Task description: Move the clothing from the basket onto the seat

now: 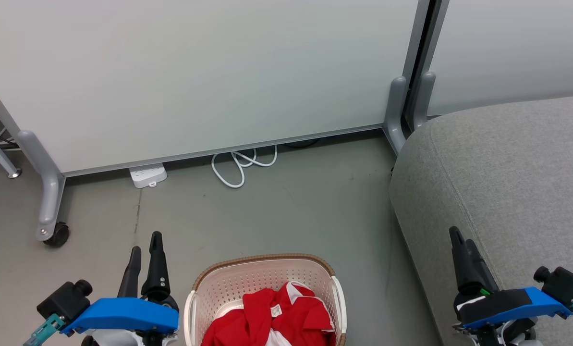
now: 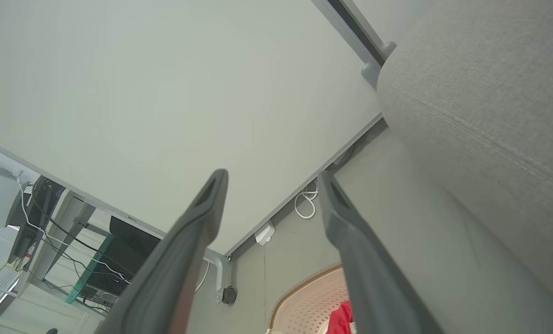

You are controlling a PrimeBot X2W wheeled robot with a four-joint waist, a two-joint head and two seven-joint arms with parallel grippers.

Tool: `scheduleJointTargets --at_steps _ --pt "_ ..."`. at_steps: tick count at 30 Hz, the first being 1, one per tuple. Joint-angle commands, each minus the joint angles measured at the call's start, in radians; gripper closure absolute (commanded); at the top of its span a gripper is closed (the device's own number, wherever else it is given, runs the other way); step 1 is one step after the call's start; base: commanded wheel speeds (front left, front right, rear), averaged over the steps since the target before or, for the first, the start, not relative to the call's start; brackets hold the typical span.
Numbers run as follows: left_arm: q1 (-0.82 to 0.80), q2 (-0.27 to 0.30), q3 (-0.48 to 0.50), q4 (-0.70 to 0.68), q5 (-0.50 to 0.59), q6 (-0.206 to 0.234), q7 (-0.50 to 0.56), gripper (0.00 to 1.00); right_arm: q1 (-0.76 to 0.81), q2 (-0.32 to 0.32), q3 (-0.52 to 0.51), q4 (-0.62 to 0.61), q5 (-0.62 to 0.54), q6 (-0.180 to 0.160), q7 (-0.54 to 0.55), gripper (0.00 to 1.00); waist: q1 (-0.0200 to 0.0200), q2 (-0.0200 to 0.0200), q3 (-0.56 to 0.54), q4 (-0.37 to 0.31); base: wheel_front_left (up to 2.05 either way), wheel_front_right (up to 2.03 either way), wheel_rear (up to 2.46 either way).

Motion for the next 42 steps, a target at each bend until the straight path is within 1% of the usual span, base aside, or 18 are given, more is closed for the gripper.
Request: scheduleJointTargets --at_steps 1,13,23,34,42 --pt "-0.018 0.008 -0.009 -0.015 0.041 0.001 -0.012 0.00 -0.022 -0.008 0.003 -0.012 -0.045 0.001 -0.010 0.00 -0.0001 0.0000 0.000 0.000 0.00 0.00 0.00" --pt "-0.024 0.009 -0.034 -0.007 0.202 0.009 -0.047 0.00 -0.024 -0.009 0.006 -0.023 -0.203 0.002 -0.023 0.00 -0.0001 0.0000 0.000 0.001 0.00 0.00 0.00" --pt "-0.022 0.009 -0.046 -0.001 0.316 0.008 -0.073 0.00 -0.022 -0.010 0.008 -0.038 -0.325 0.002 -0.034 0.00 -0.0001 0.0000 -0.001 0.004 0.00 0.00 0.00" --pt "-0.021 0.010 -0.051 0.007 0.420 0.009 -0.100 0.00 -0.018 -0.011 0.004 -0.053 -0.457 0.002 -0.046 0.00 -0.0001 0.0000 -0.004 0.008 0.00 0.00 0.00" --pt "-0.019 0.010 -0.049 0.010 0.471 0.013 -0.115 0.00 -0.017 -0.012 0.002 -0.055 -0.520 0.002 -0.055 0.00 -0.0001 0.0000 -0.006 0.008 0.00 0.00 0.00"
